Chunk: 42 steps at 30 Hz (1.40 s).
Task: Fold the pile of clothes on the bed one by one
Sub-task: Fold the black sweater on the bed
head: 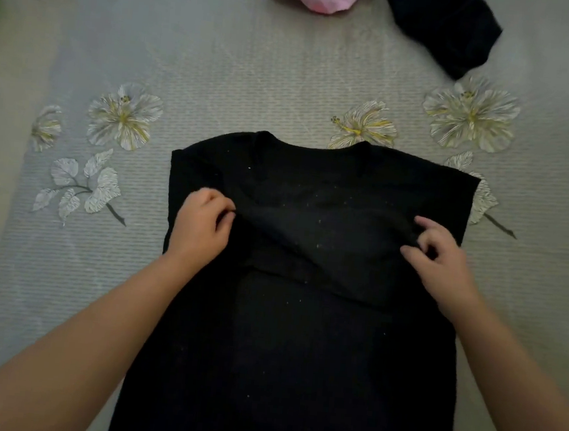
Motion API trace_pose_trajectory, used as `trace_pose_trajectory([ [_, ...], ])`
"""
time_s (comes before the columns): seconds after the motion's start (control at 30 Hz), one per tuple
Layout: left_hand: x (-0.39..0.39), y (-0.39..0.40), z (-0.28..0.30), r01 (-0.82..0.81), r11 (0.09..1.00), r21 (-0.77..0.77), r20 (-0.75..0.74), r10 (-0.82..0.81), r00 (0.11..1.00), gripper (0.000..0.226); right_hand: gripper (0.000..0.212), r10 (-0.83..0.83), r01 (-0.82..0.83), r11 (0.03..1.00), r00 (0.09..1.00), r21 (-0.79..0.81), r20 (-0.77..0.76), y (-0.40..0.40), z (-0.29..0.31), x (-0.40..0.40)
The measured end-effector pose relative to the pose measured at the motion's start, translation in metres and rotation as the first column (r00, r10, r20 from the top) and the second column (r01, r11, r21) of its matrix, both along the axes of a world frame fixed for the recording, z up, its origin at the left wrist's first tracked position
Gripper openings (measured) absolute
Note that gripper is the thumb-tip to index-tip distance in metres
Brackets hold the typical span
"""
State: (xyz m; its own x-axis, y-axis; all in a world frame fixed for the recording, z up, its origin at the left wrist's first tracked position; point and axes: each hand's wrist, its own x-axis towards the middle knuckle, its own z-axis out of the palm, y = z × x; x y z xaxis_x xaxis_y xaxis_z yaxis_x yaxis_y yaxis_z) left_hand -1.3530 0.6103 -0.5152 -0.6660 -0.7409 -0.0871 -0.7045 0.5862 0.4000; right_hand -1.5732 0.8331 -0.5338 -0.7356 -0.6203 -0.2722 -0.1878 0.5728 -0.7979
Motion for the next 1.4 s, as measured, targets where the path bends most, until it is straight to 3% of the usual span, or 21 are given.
trace_pose_trajectory([
  [0.07,-0.019,-0.007,0.002,0.029,0.999,-0.039,-0.066,-0.032,0.997,0.008,0.046,-0.156,0.158,0.984,0.987,-0.080,0.025,0.012,0.003,-0.009],
  [0.13,-0.045,-0.008,-0.003,0.057,0.997,-0.054,-0.077,-0.061,0.995,0.012,0.045,-0.213,0.205,0.977,0.963,-0.066,-0.167,0.020,0.003,-0.014],
  [0.2,-0.074,-0.005,-0.013,0.036,0.999,0.020,-0.069,-0.034,0.997,0.022,0.028,-0.227,0.227,0.973,0.902,-0.045,-0.366,0.020,0.004,-0.017],
  [0.27,-0.088,-0.001,-0.026,0.002,0.987,0.158,-0.007,-0.001,1.000,0.041,0.012,-0.221,0.260,0.965,0.876,0.034,-0.428,0.014,0.002,-0.020],
  [0.33,-0.078,0.005,-0.039,0.077,0.984,0.158,0.103,-0.094,0.990,0.054,0.032,-0.138,0.247,0.939,0.908,0.239,-0.396,0.008,-0.007,-0.022],
  [0.43,-0.033,0.014,-0.050,0.224,0.975,0.014,0.236,-0.221,0.946,0.062,0.052,-0.030,0.236,0.847,0.916,0.476,-0.400,0.003,-0.015,-0.012],
  [0.57,0.023,0.016,-0.059,0.174,0.983,-0.056,0.395,-0.138,0.908,0.069,0.055,0.187,0.109,0.857,0.844,0.503,-0.502,-0.001,-0.018,0.011],
  [0.73,0.053,0.005,-0.063,0.140,0.989,-0.053,0.427,-0.105,0.898,0.076,0.050,0.400,-0.101,0.835,0.787,0.540,-0.470,-0.018,-0.025,0.025],
  [0.93,0.057,-0.003,-0.068,0.146,0.987,-0.061,0.413,-0.109,0.904,0.088,0.057,0.438,-0.089,0.747,0.811,0.659,-0.387,-0.015,-0.049,0.037],
  [1.1,0.057,-0.005,-0.071,0.162,0.985,-0.057,0.397,-0.126,0.909,0.086,0.071,0.410,-0.053,0.776,0.799,0.628,-0.439,-0.015,-0.053,0.040],
  [1.4,0.057,0.010,-0.075,0.151,0.976,-0.156,0.520,-0.049,0.853,0.072,0.055,0.428,-0.047,0.782,0.766,0.622,-0.480,-0.010,-0.061,0.040],
])
